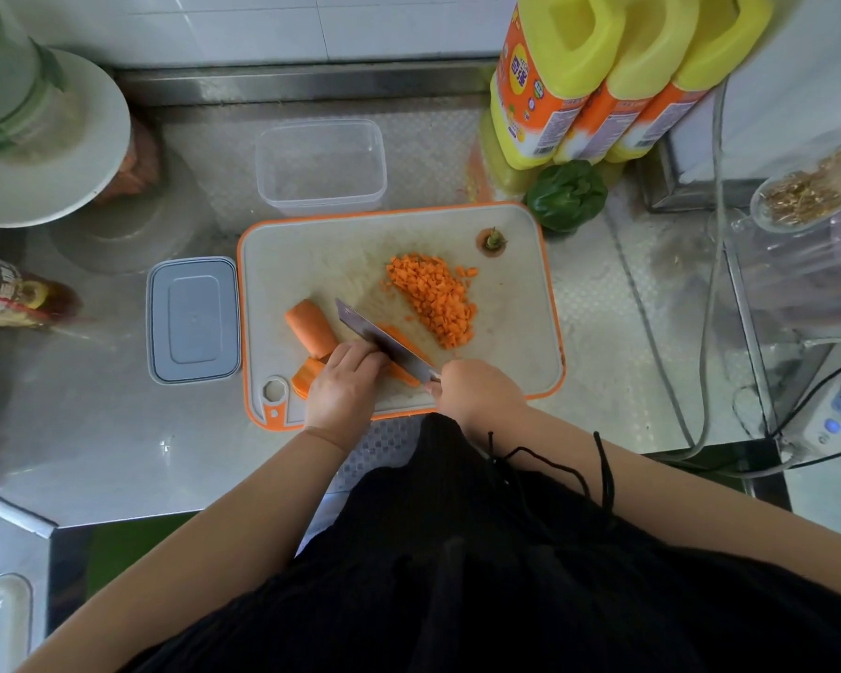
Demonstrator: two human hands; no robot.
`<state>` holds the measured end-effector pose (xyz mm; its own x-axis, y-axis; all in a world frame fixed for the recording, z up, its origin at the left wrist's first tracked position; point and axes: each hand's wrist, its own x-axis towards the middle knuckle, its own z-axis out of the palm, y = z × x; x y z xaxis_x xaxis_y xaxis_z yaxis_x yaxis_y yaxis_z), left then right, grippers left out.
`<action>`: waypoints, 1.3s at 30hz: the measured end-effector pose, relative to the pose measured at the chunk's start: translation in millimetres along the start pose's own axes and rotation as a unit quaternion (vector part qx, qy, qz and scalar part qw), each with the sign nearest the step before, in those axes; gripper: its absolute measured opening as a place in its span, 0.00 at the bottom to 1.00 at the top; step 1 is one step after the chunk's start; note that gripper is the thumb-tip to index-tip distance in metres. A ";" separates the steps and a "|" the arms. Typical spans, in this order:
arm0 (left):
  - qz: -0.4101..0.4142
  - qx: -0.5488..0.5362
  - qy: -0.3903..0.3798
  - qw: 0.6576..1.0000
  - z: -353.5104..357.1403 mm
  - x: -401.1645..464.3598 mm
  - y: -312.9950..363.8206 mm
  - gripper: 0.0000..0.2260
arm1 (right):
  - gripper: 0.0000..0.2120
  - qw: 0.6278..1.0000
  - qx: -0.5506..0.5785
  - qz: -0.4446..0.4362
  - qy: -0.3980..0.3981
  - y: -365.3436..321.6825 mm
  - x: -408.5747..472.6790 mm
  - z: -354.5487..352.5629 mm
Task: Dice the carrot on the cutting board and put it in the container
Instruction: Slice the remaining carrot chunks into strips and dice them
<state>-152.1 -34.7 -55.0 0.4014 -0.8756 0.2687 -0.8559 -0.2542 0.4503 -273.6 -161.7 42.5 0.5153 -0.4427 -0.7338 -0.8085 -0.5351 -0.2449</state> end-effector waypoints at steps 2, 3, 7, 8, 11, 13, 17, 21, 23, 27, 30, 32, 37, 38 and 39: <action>-0.002 -0.004 -0.002 1.000 0.6 0.2 -0.9 0.09 | 0.09 1.000 -0.009 0.009 -0.002 -3.3 -0.7 -2.7; -0.002 -0.005 0.000 1.000 0.8 -0.3 -1.1 0.09 | 0.09 1.000 -0.012 0.010 -0.005 -5.3 -0.4 -3.6; -0.001 -0.016 0.001 1.000 -0.4 -3.4 -1.9 0.09 | 0.11 1.000 -0.016 0.016 -0.010 -12.9 2.7 -2.0; -0.004 -0.017 0.002 1.000 -0.3 -4.4 -1.9 0.09 | 0.09 1.000 -0.020 0.021 -0.003 -14.1 3.3 0.4; -0.012 -0.021 0.004 1.000 -0.4 -5.6 -2.0 0.08 | 0.06 0.999 -0.033 0.026 0.027 -17.5 3.3 9.8; -0.012 -0.021 0.004 1.000 -0.6 -5.3 -1.6 0.09 | 0.06 0.998 -0.036 0.023 0.046 -18.9 3.4 16.1; -0.002 -0.011 -0.011 1.000 -3.4 -4.7 -1.0 0.09 | 0.15 0.999 -0.008 0.007 0.044 -11.6 5.2 16.7; -0.012 -0.009 -0.015 1.000 -6.7 -4.3 -0.4 0.06 | 0.19 0.997 0.070 -0.014 0.015 2.9 12.6 4.4; -0.020 -0.013 -0.007 1.000 -6.8 -4.6 -0.4 0.07 | 0.18 0.998 0.062 -0.022 0.011 5.5 11.6 3.9; -0.027 -0.010 -0.002 1.000 -7.9 -4.2 0.5 0.09 | 0.19 1.000 0.027 -0.014 0.009 6.6 6.3 13.6; -0.027 -0.011 -0.004 1.000 -10.4 -4.0 1.8 0.09 | 0.17 1.000 0.017 -0.008 0.003 8.3 3.0 15.0; -0.023 -0.002 -0.003 1.000 -10.8 -3.0 1.5 0.07 | 0.17 1.000 0.009 -0.016 0.004 9.1 1.0 13.7; -0.032 0.009 -0.009 0.999 -10.1 -2.4 0.4 0.08 | 0.16 1.000 -0.013 -0.026 0.004 5.5 -1.7 9.1; -0.034 0.009 -0.011 0.999 -10.3 -2.0 0.3 0.09 | 0.16 1.000 -0.013 -0.024 0.002 4.4 -1.6 8.6; -0.035 0.009 -0.012 0.999 -10.4 -1.4 0.2 0.09 | 0.15 1.000 -0.013 -0.021 0.002 3.2 -1.6 8.4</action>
<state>-149.5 -29.2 -46.4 0.4521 -0.8650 0.2174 -0.8321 -0.3213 0.4521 -279.4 -156.7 37.7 0.5501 -0.4212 -0.7211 -0.7780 -0.5724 -0.2592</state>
